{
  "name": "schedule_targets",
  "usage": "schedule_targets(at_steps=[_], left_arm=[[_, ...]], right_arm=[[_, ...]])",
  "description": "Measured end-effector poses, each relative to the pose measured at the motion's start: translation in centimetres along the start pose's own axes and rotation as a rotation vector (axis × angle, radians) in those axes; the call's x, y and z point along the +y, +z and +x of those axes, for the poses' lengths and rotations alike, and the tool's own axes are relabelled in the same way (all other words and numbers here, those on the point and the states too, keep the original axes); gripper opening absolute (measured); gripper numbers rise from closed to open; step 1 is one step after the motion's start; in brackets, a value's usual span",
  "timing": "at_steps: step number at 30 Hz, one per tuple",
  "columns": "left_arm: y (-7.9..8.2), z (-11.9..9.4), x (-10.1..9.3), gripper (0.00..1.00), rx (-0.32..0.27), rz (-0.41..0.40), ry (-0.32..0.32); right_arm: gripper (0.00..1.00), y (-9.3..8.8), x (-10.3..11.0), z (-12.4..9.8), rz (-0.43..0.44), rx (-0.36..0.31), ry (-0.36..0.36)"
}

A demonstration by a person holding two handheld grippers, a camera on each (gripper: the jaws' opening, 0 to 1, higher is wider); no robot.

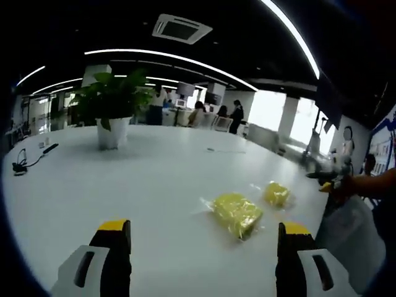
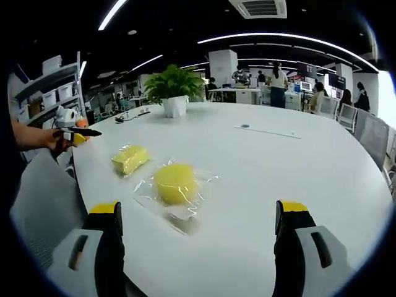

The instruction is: Compare the silicone blocks by pressing each to a similar depth, holding the contact briefly, and releasing to observe deformation and rebound differences across the visible hardness samples.

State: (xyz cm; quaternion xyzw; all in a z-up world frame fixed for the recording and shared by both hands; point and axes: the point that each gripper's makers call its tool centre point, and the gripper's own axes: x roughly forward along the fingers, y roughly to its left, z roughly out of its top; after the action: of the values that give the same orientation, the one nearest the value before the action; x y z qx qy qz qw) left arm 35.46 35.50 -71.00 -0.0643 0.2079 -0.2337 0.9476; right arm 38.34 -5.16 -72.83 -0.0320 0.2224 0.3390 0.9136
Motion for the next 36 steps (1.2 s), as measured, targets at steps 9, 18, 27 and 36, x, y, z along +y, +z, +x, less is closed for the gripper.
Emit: schedule_targets(at_steps=[9, 18, 27, 36], left_arm=[[-0.4, 0.7, 0.0, 1.0, 0.043, -0.033, -0.012], [3.8, 4.0, -3.5, 1.0, -0.002, -0.084, -0.105], [5.3, 8.9, -7.6, 1.0, 0.043, -0.077, -0.179], [6.0, 12.8, -10.1, 1.0, 0.077, -0.087, -0.239]], right_arm=[[0.96, 0.1, -0.6, -0.1, 0.017, -0.012, -0.023], [0.96, -0.9, -0.4, -0.4, 0.054, 0.009, -0.031], [0.96, -1.0, -0.2, -0.2, 0.058, 0.011, -0.027], [0.96, -1.2, -0.4, -0.2, 0.079, 0.011, -0.024]])
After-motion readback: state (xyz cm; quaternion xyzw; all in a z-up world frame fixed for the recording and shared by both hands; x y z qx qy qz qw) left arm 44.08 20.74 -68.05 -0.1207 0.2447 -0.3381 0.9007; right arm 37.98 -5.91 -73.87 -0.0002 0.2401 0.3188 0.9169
